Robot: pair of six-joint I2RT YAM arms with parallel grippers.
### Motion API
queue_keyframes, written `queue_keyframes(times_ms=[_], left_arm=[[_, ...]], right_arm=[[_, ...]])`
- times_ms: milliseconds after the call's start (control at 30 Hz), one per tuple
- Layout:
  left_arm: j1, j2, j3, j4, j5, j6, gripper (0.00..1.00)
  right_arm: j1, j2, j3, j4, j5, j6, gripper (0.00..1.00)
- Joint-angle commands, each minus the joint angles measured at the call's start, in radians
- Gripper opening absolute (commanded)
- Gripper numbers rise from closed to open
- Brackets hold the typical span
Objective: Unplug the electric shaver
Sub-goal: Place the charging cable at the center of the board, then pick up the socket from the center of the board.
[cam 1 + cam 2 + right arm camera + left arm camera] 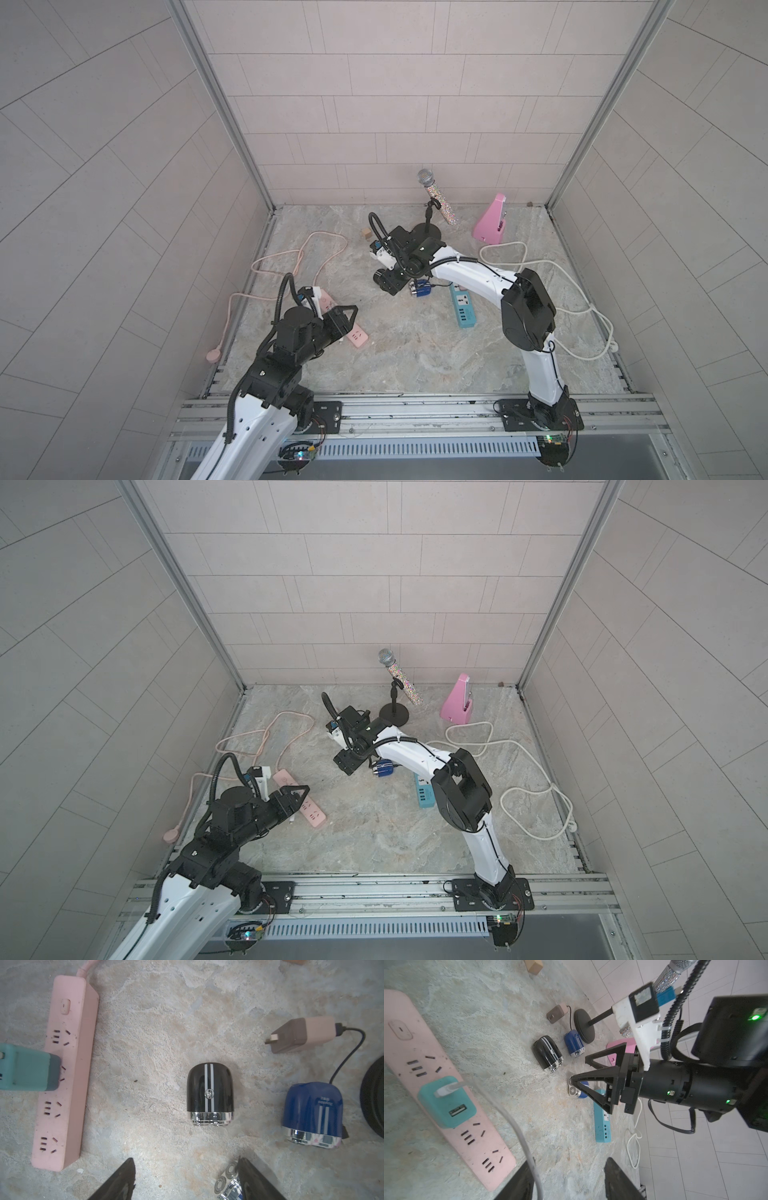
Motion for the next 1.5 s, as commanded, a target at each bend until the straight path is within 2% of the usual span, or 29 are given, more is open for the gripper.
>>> queue_keyframes(times_ms=[0,133,233,400,533,733,767,800,933,1367,1433,1467], left_arm=[[0.001,-0.002,-0.013,-0.021,0.045,0.002,0.59],[0.000,0.006,0.017,-0.003,0.089,-0.007,0.59],[-0.001,0.043,0.038,0.077,0.147,-0.035,0.61],[-0.025,0.185,0.072,0.110,0.221,-0.011,0.62],[-0.063,0.310,0.102,0.109,0.204,0.046,0.63],[-0.176,0.499,0.206,0.059,0.098,0.160,0.65],[-0.197,0.529,0.232,0.033,0.067,0.181,0.76],[-0.223,0.554,0.261,0.000,0.038,0.195,0.80],[-0.271,0.643,0.325,-0.063,0.057,0.252,0.83],[-0.454,0.617,0.270,0.026,0.054,0.124,0.88],[-0.487,0.626,0.291,0.061,0.075,0.108,0.90],[-0.511,0.640,0.309,0.061,0.077,0.109,0.94]], right_arm=[[0.012,-0.051,-0.007,-0.003,0.004,0.024,0.79],[0.010,-0.069,-0.026,-0.001,0.030,0.030,0.79],[0.003,-0.091,-0.049,-0.001,0.037,0.039,0.79],[-0.006,-0.169,-0.146,0.029,0.037,0.062,0.79],[-0.012,-0.227,-0.220,0.044,0.043,0.079,0.80],[-0.023,-0.295,-0.298,0.055,0.046,0.090,0.81],[-0.025,-0.304,-0.307,0.060,0.047,0.093,0.81],[-0.028,-0.312,-0.316,0.064,0.045,0.097,0.81],[-0.038,-0.332,-0.342,0.072,0.035,0.107,0.81],[-0.120,-0.457,-0.467,0.110,0.028,0.173,0.82],[-0.127,-0.470,-0.474,0.109,0.029,0.176,0.82],[-0.129,-0.475,-0.476,0.109,0.029,0.177,0.82]])
